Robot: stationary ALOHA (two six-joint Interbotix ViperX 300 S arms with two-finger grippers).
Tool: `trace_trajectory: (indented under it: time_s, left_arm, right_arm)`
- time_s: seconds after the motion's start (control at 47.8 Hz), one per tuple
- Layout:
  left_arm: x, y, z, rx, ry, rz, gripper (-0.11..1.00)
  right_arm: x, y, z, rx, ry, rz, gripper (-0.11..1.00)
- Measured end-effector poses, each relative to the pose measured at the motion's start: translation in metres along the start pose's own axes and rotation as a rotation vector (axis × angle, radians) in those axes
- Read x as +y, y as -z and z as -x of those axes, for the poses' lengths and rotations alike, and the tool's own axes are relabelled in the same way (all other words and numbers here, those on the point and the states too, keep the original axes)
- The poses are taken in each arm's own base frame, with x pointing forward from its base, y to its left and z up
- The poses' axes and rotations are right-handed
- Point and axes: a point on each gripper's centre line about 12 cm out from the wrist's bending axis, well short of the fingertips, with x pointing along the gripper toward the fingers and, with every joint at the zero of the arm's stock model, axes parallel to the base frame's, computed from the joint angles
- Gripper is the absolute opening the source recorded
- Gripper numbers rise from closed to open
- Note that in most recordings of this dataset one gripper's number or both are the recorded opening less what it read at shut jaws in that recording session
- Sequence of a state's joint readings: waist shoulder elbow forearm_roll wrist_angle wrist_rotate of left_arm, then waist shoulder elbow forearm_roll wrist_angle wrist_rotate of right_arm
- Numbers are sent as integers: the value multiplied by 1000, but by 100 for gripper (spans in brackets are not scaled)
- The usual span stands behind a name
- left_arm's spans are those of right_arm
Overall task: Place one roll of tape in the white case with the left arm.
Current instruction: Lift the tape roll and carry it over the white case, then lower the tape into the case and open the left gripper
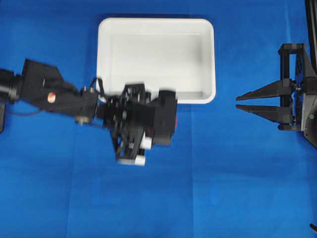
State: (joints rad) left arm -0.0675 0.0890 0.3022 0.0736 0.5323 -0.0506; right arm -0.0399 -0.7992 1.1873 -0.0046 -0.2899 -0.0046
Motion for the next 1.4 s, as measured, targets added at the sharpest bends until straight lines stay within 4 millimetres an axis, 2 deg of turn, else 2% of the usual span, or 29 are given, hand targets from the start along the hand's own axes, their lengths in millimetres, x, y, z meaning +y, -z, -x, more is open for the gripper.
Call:
trace_trajectory:
  time_s: [0.146, 0.209, 0.481, 0.564, 0.711, 1.024, 1.191, 1.254, 1.317, 1.401]
  left_arm:
    - [49, 2, -2, -10, -69, 59, 25]
    - [70, 5, -12, -20, -97, 86, 25]
    - [122, 42, -54, 57, -156, 173, 25]
    - [129, 53, -67, 94, -160, 188, 25]
    - [131, 63, -80, 120, -157, 195, 25]
    - [130, 67, -84, 141, -154, 193, 26]
    - [130, 68, -83, 147, -154, 194, 73]
    - [130, 67, -83, 149, -154, 194, 86]
    - [130, 65, -78, 148, -155, 192, 89]
    - [130, 57, -61, 141, -159, 199, 83]
  right_arm:
    - [0, 1, 0, 3, -2, 2, -9]
    - [0, 1, -1, 6, -2, 2, -9]
    - [0, 4, -3, 18, 0, 0, -9]
    - [0, 4, -3, 17, 0, 0, -9]
    - [0, 4, -3, 18, 0, 0, -9]
    - [0, 4, -3, 20, 0, 0, -9]
    - [0, 5, -3, 21, 0, 0, -9]
    - [0, 6, -4, 28, 0, 0, -9]
    - [0, 6, -4, 31, -2, 0, -9]
    - [0, 8, -5, 38, 0, 1, -9]
